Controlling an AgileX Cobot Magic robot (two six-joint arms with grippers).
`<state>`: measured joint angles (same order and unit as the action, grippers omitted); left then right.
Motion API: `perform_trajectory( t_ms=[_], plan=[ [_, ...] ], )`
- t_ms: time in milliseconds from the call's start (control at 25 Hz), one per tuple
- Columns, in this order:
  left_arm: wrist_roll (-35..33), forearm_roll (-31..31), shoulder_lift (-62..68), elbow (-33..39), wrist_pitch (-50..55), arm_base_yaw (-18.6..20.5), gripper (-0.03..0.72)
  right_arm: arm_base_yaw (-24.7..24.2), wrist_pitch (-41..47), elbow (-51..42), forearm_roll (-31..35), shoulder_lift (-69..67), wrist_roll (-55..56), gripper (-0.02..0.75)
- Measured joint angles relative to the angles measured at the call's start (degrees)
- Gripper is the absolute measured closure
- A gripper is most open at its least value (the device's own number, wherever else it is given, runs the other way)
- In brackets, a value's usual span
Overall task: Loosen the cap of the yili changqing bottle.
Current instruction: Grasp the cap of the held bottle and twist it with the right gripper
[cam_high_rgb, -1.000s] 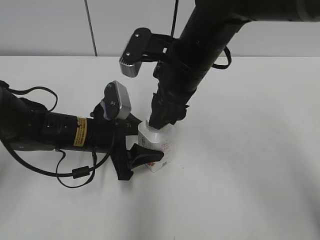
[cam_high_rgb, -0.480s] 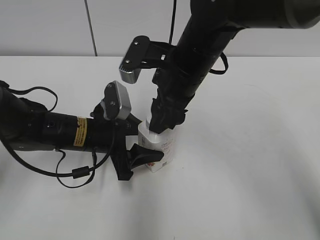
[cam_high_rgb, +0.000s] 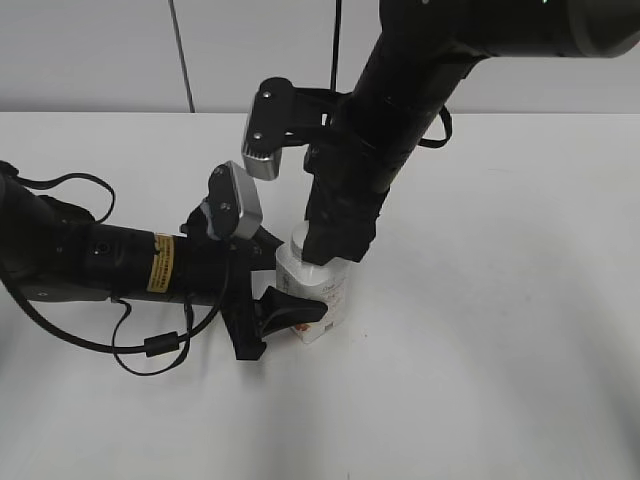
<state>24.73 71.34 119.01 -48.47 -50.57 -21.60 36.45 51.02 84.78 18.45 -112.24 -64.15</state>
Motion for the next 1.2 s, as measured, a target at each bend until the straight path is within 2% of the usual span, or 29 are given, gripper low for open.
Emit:
perform_trajectory(
  t_ms=[160, 360, 760, 1000, 1200],
  plan=[
    [-0.1, 0.0, 0.0, 0.0, 0.0, 0.0, 0.246, 0.0, 0.0, 0.0, 0.1, 0.0, -18.0, 0.351],
    [-0.1, 0.1, 0.0, 0.0, 0.0, 0.0, 0.246, 0.0, 0.0, 0.1, 0.5, 0.0, -30.9, 0.351],
    [-0.1, 0.2, 0.0, 0.0, 0.1, 0.0, 0.249, 0.0, 0.0, 0.1, 1.2, 0.0, -34.2, 0.351],
    [-0.1, 0.6, 0.0, 0.0, -0.2, 0.0, 0.249, 0.0, -0.8, 0.1, 3.5, 0.4, -34.1, 0.216],
    [-0.1, 0.8, 0.0, 0.0, -0.3, 0.0, 0.249, 0.0, -0.2, 0.1, 3.6, 2.1, -29.0, 0.19]
  ],
)
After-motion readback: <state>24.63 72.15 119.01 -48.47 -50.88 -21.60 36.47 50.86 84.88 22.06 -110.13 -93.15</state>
